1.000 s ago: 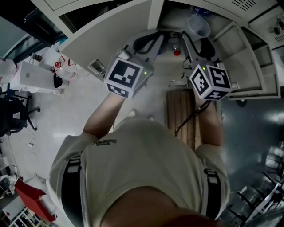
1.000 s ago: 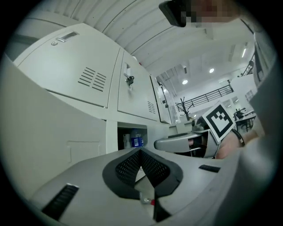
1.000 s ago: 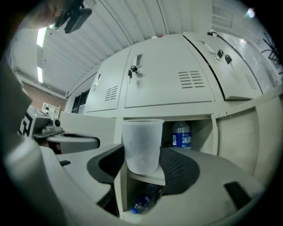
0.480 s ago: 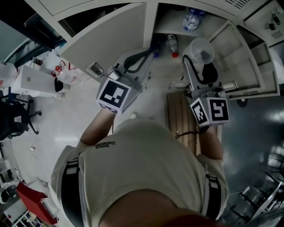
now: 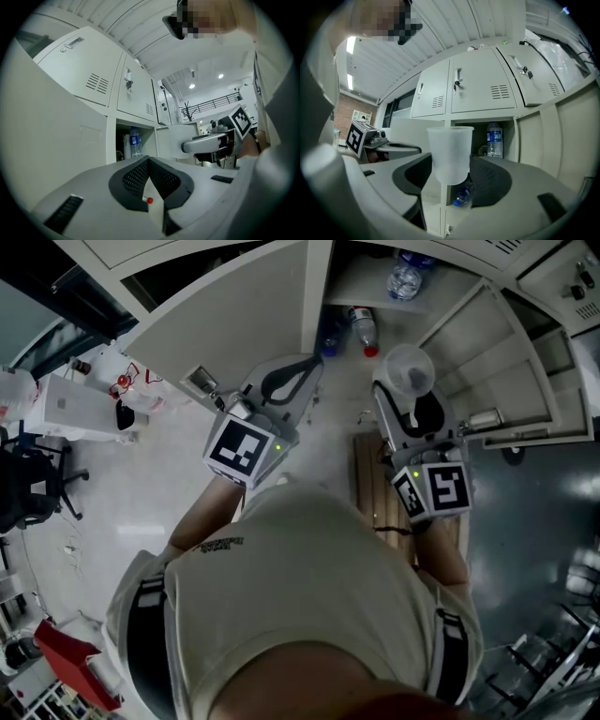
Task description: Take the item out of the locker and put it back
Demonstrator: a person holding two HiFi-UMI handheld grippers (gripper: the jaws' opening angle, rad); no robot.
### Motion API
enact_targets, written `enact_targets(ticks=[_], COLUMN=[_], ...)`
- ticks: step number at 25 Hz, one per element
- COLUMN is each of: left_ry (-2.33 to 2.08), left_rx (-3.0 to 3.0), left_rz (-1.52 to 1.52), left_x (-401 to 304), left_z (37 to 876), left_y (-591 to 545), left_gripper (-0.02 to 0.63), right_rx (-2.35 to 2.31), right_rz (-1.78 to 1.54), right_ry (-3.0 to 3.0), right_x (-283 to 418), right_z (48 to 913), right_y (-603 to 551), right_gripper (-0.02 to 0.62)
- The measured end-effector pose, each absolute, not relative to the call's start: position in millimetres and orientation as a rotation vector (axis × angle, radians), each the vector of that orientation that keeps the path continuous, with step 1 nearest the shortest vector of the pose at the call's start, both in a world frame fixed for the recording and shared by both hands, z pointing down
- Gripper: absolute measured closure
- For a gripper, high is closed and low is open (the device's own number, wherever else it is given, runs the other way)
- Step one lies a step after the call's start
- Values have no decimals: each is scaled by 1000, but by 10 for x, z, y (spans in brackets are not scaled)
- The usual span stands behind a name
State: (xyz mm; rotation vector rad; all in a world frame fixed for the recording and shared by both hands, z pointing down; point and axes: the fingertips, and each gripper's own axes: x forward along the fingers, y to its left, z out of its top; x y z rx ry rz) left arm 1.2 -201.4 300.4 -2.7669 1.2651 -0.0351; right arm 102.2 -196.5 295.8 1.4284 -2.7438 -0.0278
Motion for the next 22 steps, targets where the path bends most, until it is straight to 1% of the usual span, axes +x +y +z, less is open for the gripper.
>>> enact_targets(ticks=[22], left_ry=[1304], left_rx=[-2798], left_rz=[-28], left_x=[84], left_z=[3075], left_y=[-1898], left_gripper=[597], right_rx=[1400], right_rz=[7], right_ry=[-2780], right_x=[1034], right_z=[2968], right_y=[-1830], right_gripper=[339])
